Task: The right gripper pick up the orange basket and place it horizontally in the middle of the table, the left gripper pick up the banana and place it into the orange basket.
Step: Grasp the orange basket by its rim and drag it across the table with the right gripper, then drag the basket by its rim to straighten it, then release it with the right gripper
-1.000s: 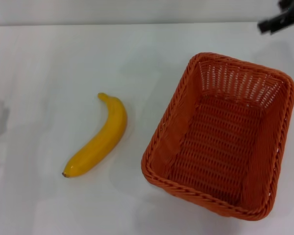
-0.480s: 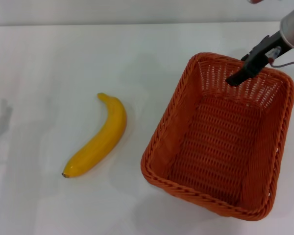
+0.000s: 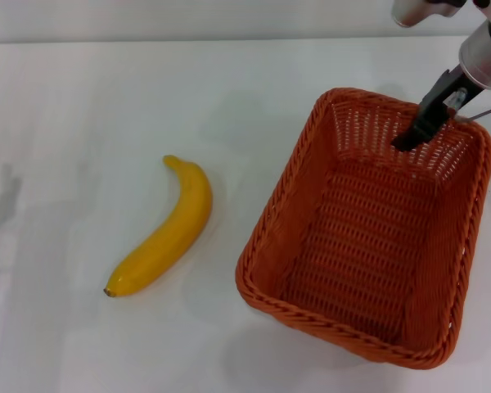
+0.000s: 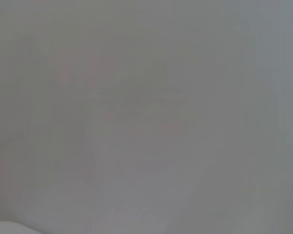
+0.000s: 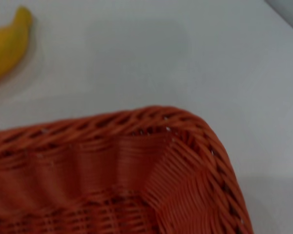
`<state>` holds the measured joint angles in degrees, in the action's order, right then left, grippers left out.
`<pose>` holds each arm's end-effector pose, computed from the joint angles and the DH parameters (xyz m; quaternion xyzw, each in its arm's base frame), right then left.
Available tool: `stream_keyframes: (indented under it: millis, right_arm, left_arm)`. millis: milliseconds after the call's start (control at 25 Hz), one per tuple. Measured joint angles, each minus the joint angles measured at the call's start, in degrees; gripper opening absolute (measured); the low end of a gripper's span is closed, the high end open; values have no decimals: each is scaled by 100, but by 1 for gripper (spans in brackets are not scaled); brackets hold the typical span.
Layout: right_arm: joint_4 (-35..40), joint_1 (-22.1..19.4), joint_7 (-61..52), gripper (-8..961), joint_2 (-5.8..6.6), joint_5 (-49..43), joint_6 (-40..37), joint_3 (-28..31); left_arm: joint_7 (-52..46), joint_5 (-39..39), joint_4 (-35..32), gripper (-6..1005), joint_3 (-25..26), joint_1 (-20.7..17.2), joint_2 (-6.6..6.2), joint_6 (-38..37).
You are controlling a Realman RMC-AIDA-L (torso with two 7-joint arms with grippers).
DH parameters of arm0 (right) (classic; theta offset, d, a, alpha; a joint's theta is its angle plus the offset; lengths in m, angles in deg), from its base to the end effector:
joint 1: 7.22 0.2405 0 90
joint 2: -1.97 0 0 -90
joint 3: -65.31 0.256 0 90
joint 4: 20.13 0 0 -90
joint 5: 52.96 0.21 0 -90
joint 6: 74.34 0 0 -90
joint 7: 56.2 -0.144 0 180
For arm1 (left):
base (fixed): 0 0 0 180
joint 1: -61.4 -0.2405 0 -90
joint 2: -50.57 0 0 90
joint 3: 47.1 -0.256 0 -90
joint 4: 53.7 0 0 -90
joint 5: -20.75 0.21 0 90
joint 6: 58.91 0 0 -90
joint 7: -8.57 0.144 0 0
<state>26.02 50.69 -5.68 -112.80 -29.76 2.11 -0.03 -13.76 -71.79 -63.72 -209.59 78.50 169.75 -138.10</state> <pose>0.1604 0.4473 0.0109 -0.9299 0.2179 -0.2096 0.2093 -0.3708 0.2661 0.0093 -0.5371 -0.3540 -0.4028 0.6512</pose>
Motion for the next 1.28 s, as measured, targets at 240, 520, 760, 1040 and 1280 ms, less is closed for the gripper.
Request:
stream_keyframes:
  millis: [240,520,760,1040,1280]
  right_arm:
    - [-9,54,-21,419,-5,-123,255,20]
    - [-3,168,-301,277,110,-144,539,72]
    - [-32,348,-414,247,242,-151,1062,440]
    - [-96,550,-578,204,414,-145,1692,723]
    - [-107,765,-848,140,534,-150,2086,1093]
  left_arm:
    - [0,0,0,788,10,4,3,0]
    - [0,0,-14,785,22,6,9,0]
    - [-13,0,-24,783,25,21,5,0]
    - [-128,0,-9,780,25,54,0,-1]
    - [-138,0,0,778,25,83,0,-59]
